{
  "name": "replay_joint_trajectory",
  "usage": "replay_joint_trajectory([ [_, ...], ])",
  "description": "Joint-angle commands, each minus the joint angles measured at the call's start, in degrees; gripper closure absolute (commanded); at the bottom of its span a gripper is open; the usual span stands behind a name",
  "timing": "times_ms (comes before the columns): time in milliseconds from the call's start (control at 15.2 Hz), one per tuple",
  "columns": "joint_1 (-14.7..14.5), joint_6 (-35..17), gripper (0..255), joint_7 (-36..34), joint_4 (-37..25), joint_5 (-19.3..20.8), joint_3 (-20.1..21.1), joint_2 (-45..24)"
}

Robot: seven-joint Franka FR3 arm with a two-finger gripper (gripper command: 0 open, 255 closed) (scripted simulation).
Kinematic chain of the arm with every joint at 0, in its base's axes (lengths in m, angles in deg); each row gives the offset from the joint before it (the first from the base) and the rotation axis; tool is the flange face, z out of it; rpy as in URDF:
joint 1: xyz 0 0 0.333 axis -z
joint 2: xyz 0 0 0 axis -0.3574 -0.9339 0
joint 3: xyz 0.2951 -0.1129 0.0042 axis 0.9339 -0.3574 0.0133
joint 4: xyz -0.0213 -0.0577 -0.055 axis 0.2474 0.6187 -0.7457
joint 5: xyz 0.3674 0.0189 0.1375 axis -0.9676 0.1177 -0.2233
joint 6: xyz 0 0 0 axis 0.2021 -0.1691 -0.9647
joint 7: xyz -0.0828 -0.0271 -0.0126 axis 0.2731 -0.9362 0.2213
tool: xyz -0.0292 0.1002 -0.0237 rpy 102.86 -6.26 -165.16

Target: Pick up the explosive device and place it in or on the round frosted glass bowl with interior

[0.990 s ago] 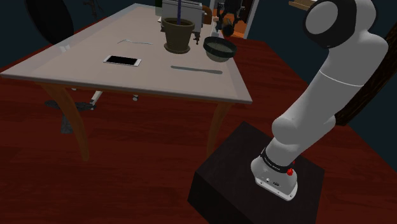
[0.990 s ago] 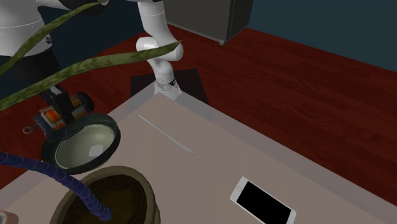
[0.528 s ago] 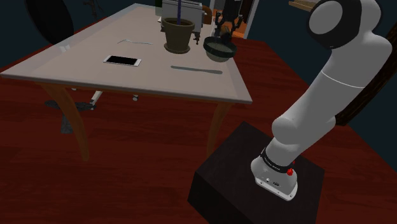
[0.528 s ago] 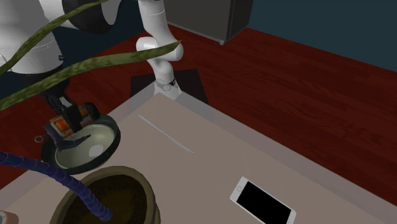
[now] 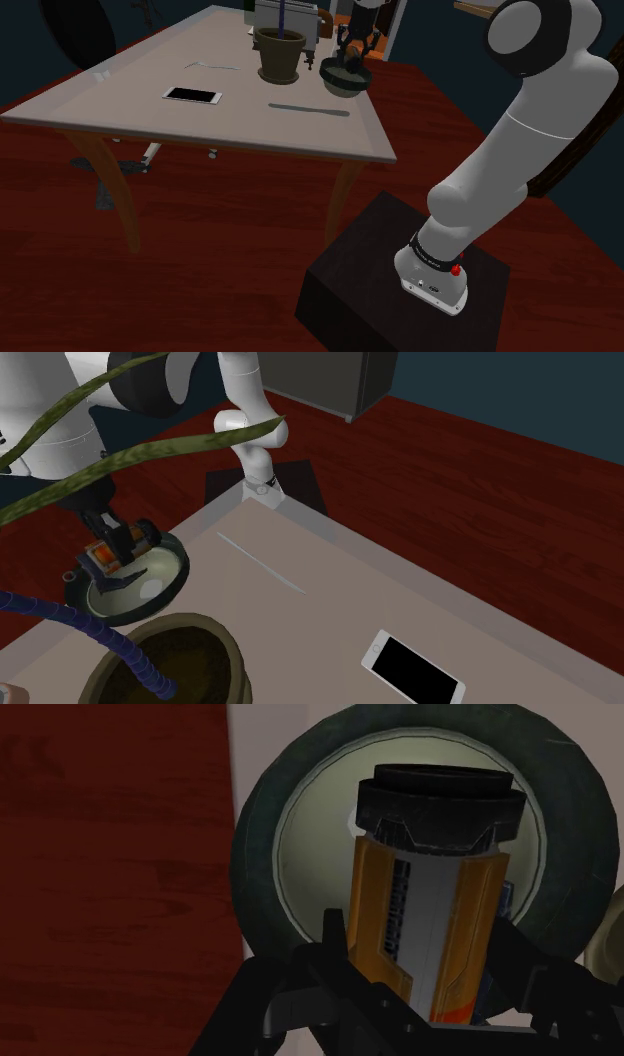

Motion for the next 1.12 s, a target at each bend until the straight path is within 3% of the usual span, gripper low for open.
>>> replay_joint_trajectory([
  [0, 0.0, 0.0, 255, 0.0, 0.0, 0.0, 0.0, 0.0],
  [66, 0.0, 0.0, 255, 0.0, 0.0, 0.0, 0.0, 0.0],
  [132, 0.0, 0.0, 0, 0.0, 0.0, 0.0, 0.0, 0.0],
  [462, 0.0, 0.0, 0, 0.0, 0.0, 0.0, 0.0, 0.0],
  [726, -0.3, 7.4, 0, 0.1, -7.8, 0.0, 0.3, -0.4],
  [1056, -0.3, 7.4, 0, 0.1, -7.8, 0.0, 0.3, -0.4],
])
